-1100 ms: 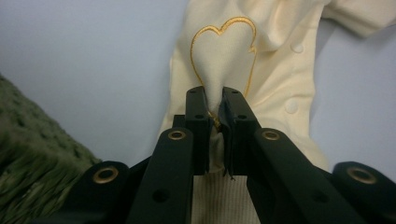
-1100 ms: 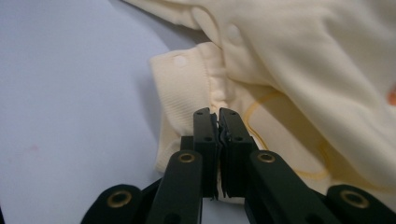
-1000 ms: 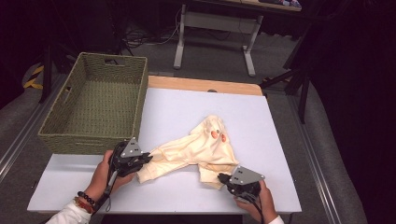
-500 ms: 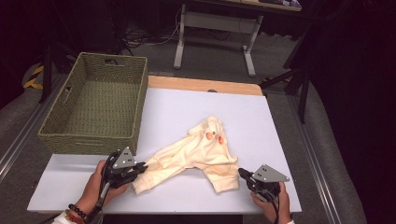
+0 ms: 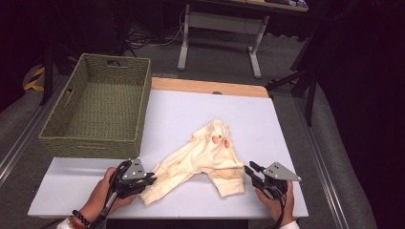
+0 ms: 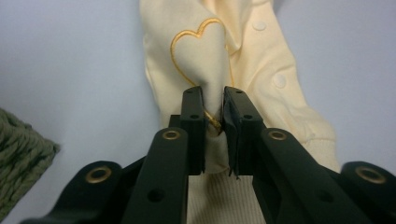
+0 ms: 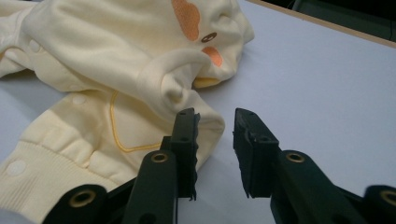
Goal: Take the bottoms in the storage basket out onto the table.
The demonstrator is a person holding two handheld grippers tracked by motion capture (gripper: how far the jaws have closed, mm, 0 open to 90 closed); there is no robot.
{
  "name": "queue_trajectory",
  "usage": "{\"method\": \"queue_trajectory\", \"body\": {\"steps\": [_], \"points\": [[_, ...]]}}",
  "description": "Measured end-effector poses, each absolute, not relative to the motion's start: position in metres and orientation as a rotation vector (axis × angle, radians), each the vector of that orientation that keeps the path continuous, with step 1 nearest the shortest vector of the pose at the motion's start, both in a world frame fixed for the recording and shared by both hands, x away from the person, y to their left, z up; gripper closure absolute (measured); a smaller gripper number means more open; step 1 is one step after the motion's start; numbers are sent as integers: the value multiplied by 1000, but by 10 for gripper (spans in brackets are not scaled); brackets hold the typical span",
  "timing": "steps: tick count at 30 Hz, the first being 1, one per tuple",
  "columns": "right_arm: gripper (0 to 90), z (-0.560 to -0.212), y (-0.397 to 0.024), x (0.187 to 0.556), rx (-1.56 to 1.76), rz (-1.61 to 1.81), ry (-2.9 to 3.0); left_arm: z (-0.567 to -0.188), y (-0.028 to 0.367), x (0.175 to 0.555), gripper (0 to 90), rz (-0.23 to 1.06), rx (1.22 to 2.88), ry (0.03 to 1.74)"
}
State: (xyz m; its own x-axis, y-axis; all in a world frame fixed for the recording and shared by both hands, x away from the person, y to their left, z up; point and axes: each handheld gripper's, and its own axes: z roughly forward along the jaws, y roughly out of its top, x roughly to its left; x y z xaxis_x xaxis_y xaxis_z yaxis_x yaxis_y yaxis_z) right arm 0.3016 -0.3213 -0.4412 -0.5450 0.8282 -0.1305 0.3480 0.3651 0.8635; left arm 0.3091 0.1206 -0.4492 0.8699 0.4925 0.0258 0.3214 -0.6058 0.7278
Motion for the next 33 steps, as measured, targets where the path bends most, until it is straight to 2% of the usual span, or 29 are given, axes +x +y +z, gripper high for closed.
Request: {"method": "queue_trajectory", "body": {"steps": [8, 10, 12, 16, 18, 21, 22, 31, 33], "points": [[597, -426, -318, 335, 968, 1164, 2049, -437, 102, 325, 595, 324, 2222, 556], [594, -425, -318, 340, 969, 1174, 2052, -438, 97, 329, 570, 345, 2228, 550], [567, -425, -314, 366, 982, 1169, 2092, -438, 89, 338, 540, 358, 2234, 551], [533, -429, -309, 387, 996, 1140, 2143, -441, 82, 346, 515, 339, 2236, 566], [509, -435, -302, 417, 1048, 1132, 2178, -444, 78, 352, 540, 319, 2258, 556], [502, -437, -300, 428, 1078, 1151, 2180, -447, 75, 355, 584, 297, 2285, 525], [484, -440, -295, 441, 1099, 1118, 2218, -447, 75, 355, 639, 297, 2305, 515], [487, -454, -278, 460, 1150, 1037, 2312, -456, 71, 359, 747, 241, 2357, 499], [520, -456, -273, 460, 1155, 1039, 2327, -457, 71, 360, 769, 231, 2358, 502]]}}
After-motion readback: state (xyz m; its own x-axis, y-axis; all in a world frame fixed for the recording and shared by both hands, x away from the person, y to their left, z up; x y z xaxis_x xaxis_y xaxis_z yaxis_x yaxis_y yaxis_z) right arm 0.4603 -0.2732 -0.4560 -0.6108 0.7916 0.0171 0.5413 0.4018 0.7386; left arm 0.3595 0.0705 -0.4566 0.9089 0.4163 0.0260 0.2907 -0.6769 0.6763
